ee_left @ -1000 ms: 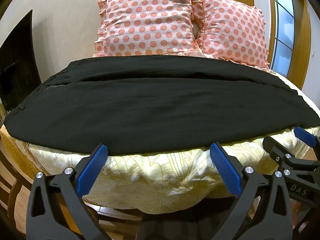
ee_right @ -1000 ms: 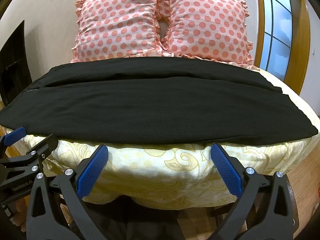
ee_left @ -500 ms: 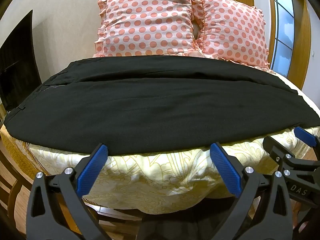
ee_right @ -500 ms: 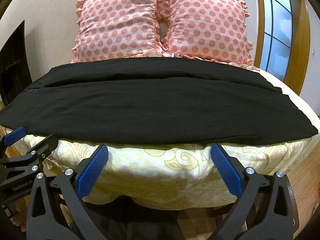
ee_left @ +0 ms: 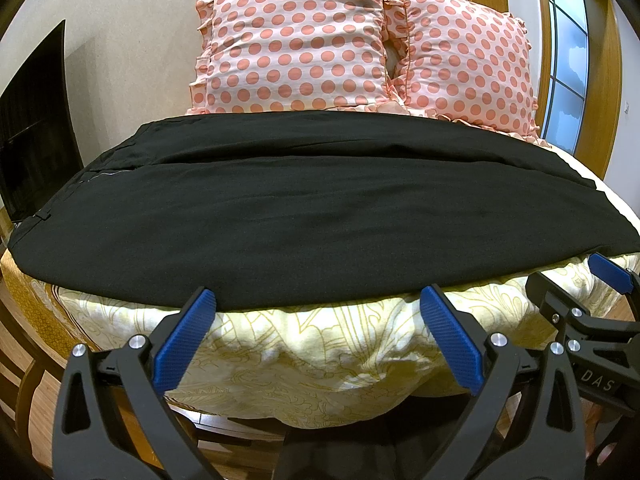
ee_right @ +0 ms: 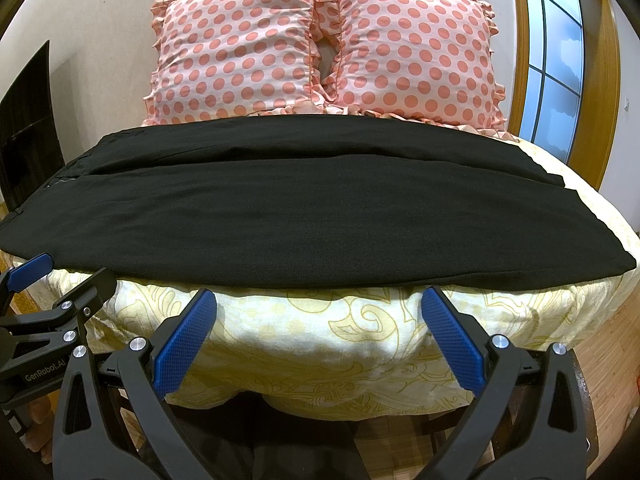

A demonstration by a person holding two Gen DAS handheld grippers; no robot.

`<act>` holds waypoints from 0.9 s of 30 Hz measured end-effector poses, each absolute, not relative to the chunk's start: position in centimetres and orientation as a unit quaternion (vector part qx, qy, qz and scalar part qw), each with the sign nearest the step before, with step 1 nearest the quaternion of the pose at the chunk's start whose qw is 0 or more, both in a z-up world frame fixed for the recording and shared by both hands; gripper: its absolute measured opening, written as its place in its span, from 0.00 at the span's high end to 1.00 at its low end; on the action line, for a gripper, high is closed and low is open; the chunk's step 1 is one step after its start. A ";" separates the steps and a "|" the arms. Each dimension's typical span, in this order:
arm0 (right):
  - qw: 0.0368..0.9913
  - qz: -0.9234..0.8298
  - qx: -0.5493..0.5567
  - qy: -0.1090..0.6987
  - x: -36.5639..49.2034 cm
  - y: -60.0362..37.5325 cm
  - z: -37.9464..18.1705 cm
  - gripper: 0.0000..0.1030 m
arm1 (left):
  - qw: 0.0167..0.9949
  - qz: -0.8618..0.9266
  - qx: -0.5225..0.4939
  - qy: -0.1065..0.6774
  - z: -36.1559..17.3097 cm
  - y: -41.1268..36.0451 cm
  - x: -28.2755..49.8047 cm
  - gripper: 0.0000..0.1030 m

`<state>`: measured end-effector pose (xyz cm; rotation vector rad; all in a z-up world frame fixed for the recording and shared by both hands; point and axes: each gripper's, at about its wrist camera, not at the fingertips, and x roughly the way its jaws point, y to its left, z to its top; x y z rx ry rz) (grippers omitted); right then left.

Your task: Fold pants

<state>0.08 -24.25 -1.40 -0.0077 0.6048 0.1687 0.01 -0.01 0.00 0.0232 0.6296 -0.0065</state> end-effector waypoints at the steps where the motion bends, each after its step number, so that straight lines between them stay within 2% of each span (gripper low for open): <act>1: 0.951 0.083 -0.004 0.297 0.1 -24.3 -1.4 0.01 | 0.951 -0.003 0.011 0.310 0.0 0.0 0.0 0.02; 27: 0.951 0.083 -0.004 0.296 0.0 -24.2 -1.4 0.01 | 0.951 -0.003 0.012 0.309 0.0 0.0 0.0 0.02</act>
